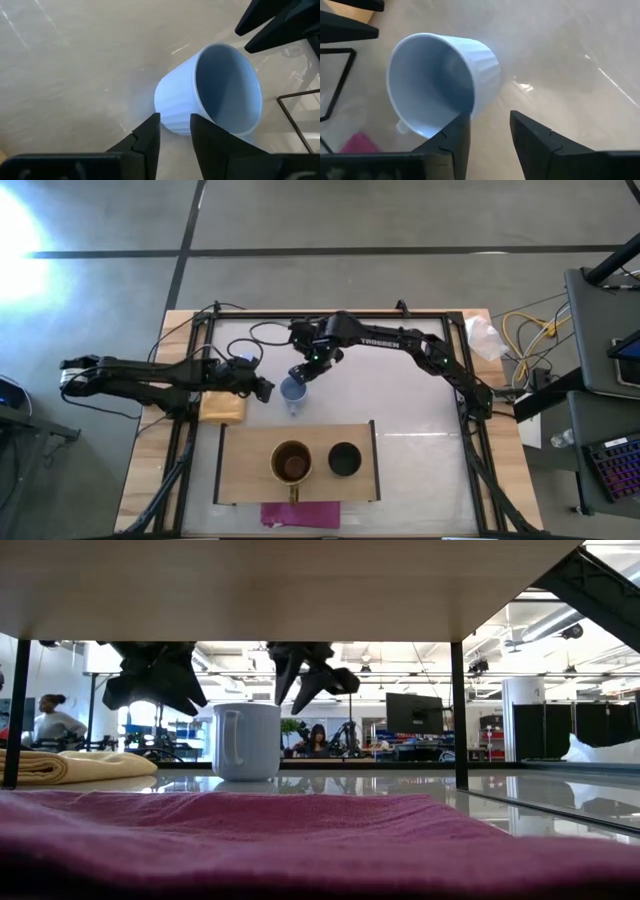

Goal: Stack small to large cups/mugs on shelf
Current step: Put the light blue mug on the shelf

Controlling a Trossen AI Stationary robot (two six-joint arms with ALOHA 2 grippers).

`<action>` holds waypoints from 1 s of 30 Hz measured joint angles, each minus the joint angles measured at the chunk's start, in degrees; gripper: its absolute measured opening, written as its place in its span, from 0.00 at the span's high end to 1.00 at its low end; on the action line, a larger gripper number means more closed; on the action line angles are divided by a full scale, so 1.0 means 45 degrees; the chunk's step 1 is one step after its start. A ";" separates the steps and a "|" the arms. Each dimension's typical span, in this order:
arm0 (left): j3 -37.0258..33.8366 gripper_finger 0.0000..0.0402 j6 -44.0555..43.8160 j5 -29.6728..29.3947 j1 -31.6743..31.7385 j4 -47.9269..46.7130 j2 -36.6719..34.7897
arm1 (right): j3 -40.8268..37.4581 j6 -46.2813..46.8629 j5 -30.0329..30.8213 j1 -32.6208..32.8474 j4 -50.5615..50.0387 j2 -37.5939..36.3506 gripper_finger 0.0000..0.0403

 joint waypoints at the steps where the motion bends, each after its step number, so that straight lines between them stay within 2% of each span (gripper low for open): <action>1: 0.0000 0.77 0.0000 0.0000 0.0000 0.0000 0.0005 | 0.0000 0.0089 0.0005 0.0053 0.0040 0.0000 0.68; 7: 0.0000 0.77 0.0063 0.0000 0.0000 -0.0002 0.0005 | 0.0000 0.0364 0.0350 0.0181 0.0248 0.0000 0.71; 16: 0.0254 0.77 0.0023 0.0452 0.0013 -0.0149 -0.0005 | 0.0124 0.0269 0.0370 0.0146 0.0396 -0.0027 0.69; 20: 0.1739 0.77 -0.0850 0.0540 0.0243 -0.1803 0.0435 | 0.0228 -0.0063 0.0707 -0.0052 -0.0309 -0.0173 0.67; 26: 0.4610 0.77 -0.0893 -0.0273 0.0559 -0.5413 0.2315 | 0.0306 -0.0999 0.2029 -0.0433 -0.1860 -0.0563 0.63; 30: 0.5897 0.77 -0.0999 -0.0260 0.0573 -0.6388 0.3686 | 0.0306 -0.1763 0.2594 -0.0620 -0.2487 -0.0995 0.59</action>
